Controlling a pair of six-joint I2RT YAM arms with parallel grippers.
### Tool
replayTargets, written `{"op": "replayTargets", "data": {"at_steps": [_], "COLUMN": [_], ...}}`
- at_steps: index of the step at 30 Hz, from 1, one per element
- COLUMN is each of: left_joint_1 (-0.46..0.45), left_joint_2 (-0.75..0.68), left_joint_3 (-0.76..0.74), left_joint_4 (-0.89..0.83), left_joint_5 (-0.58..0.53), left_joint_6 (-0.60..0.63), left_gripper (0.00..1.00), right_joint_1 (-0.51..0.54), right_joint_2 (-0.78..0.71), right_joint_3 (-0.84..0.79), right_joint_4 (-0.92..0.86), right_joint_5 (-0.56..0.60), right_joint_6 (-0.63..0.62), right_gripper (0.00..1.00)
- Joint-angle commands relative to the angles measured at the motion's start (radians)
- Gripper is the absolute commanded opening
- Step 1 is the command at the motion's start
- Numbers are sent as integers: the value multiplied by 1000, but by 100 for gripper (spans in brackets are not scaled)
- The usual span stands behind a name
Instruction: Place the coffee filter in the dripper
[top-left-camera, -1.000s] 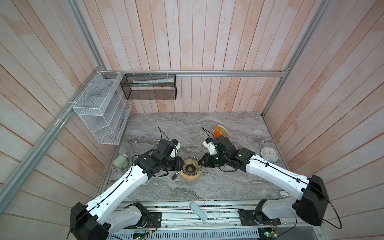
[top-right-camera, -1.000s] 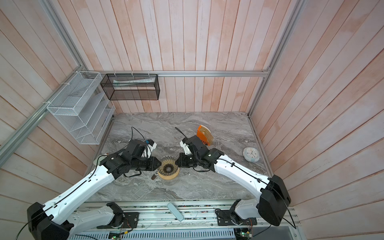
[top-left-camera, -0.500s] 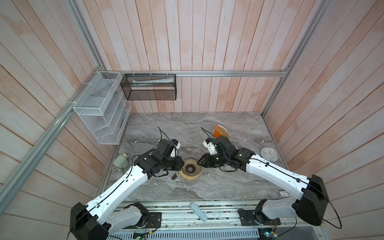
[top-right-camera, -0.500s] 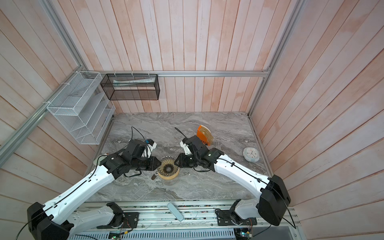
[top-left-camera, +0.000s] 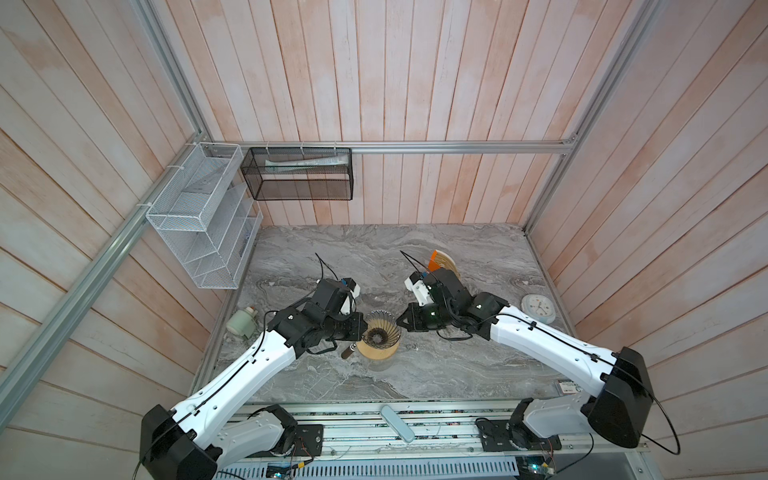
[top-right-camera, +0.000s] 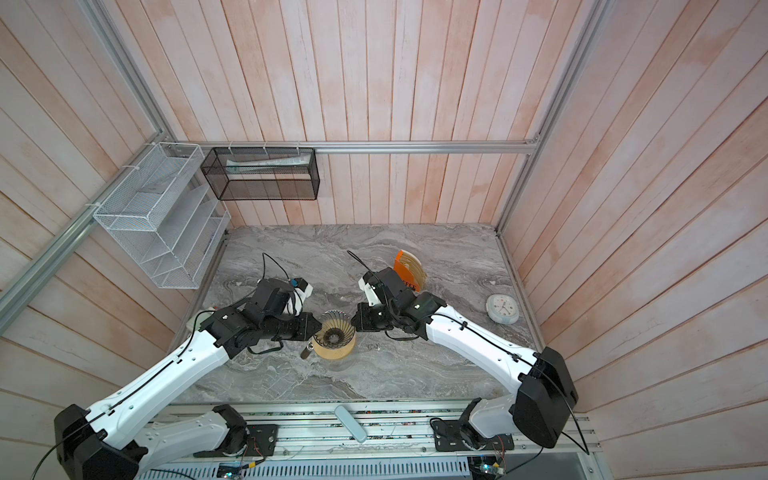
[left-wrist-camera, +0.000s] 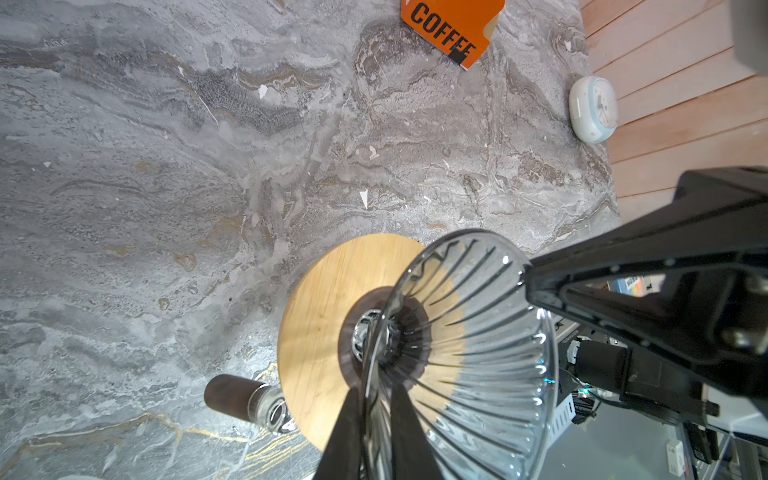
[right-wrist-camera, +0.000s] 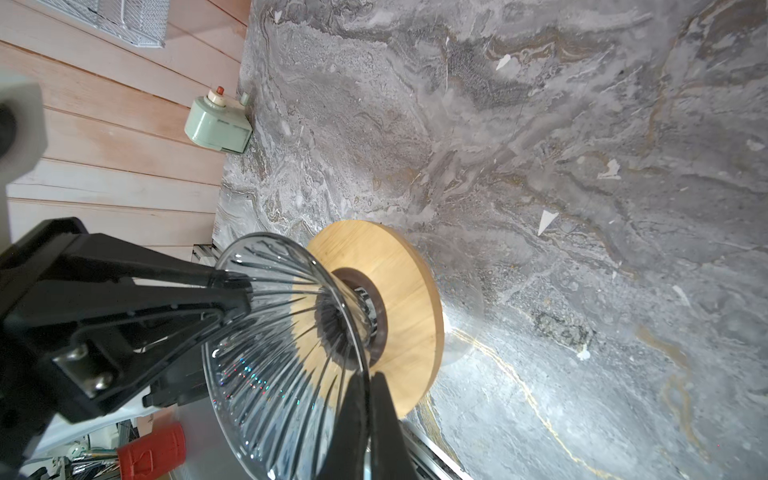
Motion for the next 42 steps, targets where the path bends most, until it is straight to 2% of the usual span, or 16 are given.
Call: {"op": "replayTargets", "data": {"at_steps": [1, 4, 12, 20, 28, 34, 42], "left_joint_1": [0, 0, 0, 5, 30, 43, 48], "left_joint_2": [6, 6, -7, 4, 2, 14, 24], "left_joint_3": [-13, -18, -46, -52, -70, -78, -86], "left_joint_4": [17, 14, 11, 16, 39, 42, 35], "left_joint_5": [-7, -5, -14, -3, 47, 71, 81], "left_joint_6": [15, 15, 9, 10, 1, -1, 2], "left_gripper": [12, 4, 0, 0, 0, 0, 0], "right_joint_1": [6, 5, 5, 6, 6, 5, 6], "right_joint_2": [21, 20, 5, 24, 49, 76, 93], "right_joint_3": [11, 12, 26, 56, 99, 111, 111], "right_joint_4": [-17, -18, -21, -38, -62, -66, -65], "right_joint_5": [24, 24, 34, 42, 64, 69, 73], "right_joint_6": [-19, -19, -15, -27, -53, -71, -79], "right_gripper": [0, 0, 0, 16, 19, 18, 2]}}
